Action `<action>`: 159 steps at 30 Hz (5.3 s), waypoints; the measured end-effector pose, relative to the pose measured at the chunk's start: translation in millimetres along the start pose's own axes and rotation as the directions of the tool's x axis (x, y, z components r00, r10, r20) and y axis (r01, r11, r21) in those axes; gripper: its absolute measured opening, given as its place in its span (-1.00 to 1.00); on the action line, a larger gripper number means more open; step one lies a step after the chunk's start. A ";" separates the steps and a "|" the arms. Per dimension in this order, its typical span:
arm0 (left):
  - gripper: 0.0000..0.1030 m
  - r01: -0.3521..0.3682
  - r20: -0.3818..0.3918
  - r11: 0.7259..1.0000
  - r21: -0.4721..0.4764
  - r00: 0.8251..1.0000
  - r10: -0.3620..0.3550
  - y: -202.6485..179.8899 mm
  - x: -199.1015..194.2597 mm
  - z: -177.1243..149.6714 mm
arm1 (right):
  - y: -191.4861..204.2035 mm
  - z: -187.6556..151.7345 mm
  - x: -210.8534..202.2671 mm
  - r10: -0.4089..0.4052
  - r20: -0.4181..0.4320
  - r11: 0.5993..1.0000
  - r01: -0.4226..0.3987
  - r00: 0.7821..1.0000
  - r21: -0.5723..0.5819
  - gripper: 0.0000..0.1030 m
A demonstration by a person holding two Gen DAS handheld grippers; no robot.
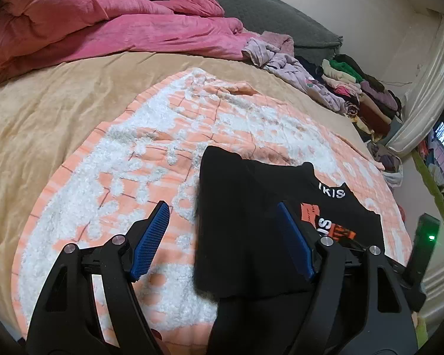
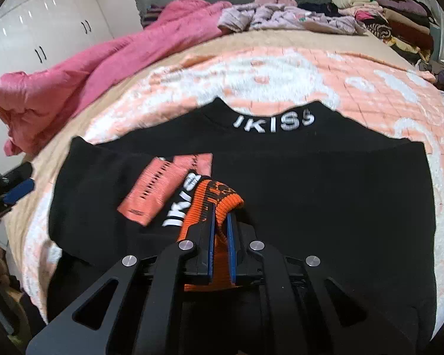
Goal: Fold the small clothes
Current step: 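Grasp the laid orange cuff with the right tool and straighten it on the shirt, then open the right tool off the cuff and withdraw both tools, then move both tools back over the shirt body toward its hem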
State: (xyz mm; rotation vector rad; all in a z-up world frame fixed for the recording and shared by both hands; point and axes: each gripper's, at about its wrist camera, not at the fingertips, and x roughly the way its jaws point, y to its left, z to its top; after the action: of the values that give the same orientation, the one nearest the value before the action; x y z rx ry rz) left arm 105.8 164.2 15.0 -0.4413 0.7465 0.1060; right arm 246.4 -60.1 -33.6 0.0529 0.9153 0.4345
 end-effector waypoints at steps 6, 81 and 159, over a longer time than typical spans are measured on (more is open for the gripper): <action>0.30 -0.001 -0.003 1.000 -0.002 1.000 0.001 1.1 -0.7 -0.7 | 6.0 10.1 -33.7 0.056 0.092 0.998 -0.056 0.994 -0.008 -0.89; 0.30 0.064 -0.236 0.960 0.274 0.972 0.002 -89.2 94.3 -42.5 | -53.9 -32.1 -11.7 -0.198 -0.041 0.979 0.196 0.979 -0.050 -0.06; 0.81 -0.007 -0.093 0.954 0.298 0.995 0.037 -78.2 -23.2 -62.4 | -27.8 -69.5 -150.8 -0.191 0.164 0.981 0.186 0.968 0.044 0.83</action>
State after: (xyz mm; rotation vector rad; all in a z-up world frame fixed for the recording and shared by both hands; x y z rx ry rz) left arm 68.6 68.5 17.7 -0.1508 0.8482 -0.0082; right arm 122.0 -153.2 31.4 0.0274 0.7525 0.2357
